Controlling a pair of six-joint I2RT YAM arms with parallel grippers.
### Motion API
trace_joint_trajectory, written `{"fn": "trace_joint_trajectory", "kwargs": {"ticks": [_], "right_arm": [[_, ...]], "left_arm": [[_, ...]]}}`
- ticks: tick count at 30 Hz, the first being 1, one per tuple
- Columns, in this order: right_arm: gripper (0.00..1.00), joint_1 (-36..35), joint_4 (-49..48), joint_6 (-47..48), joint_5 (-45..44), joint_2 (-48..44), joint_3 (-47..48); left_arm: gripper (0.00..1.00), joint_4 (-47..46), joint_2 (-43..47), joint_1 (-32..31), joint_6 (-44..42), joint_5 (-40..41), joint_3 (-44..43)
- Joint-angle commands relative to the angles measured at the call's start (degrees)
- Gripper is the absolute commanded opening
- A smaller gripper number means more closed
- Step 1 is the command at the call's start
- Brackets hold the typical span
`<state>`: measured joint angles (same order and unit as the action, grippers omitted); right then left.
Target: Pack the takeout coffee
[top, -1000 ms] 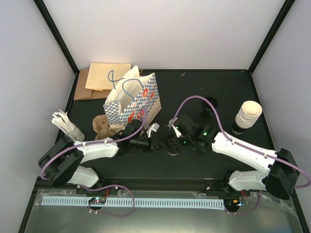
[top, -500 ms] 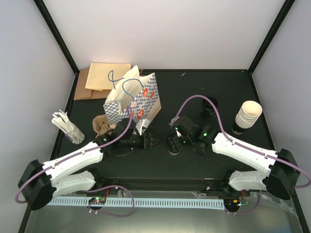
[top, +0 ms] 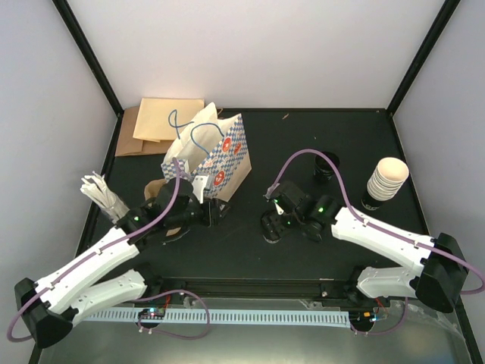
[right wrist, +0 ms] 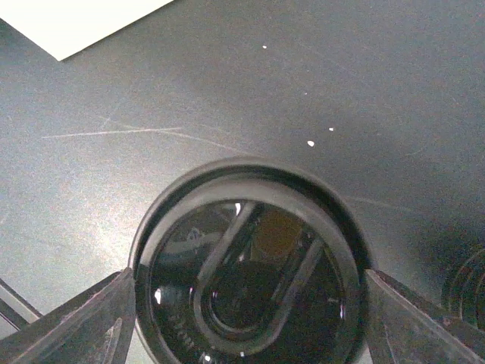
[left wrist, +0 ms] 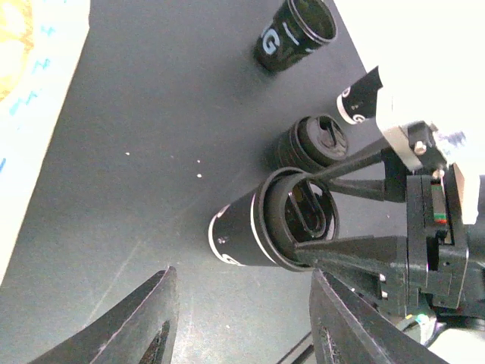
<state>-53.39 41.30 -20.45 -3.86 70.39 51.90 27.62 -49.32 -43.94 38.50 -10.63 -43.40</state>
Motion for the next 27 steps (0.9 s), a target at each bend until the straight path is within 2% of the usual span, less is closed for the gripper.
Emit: {"fn": "trace_joint_trajectory", "kwargs": {"ticks": [1, 14, 23, 27], "right_arm": [[0.82, -0.21, 1.41, 1.08, 0.91, -0.39, 1.97], [0.90, -1.28, 5.13, 3.62, -3.19, 0.44, 5.10], [0.91, -2.24, 6.04, 3.23, -5.07, 2.30, 6.04], [0.91, -2.80, 6.00, 3.22, -5.15, 3.35, 6.37]], "left_arm": [[0.50, 5.62, 1.41, 1.36, -3.73, 2.94, -5.26], [0.51, 18.17, 1.14, 4.52, -12.10, 10.85, -17.44], [0.53, 26.60, 0.54, 14.72, -20.77, 13.74, -26.74], [0.57, 28.12, 0.41, 18.43, -23.52, 15.60, -30.63]]}}
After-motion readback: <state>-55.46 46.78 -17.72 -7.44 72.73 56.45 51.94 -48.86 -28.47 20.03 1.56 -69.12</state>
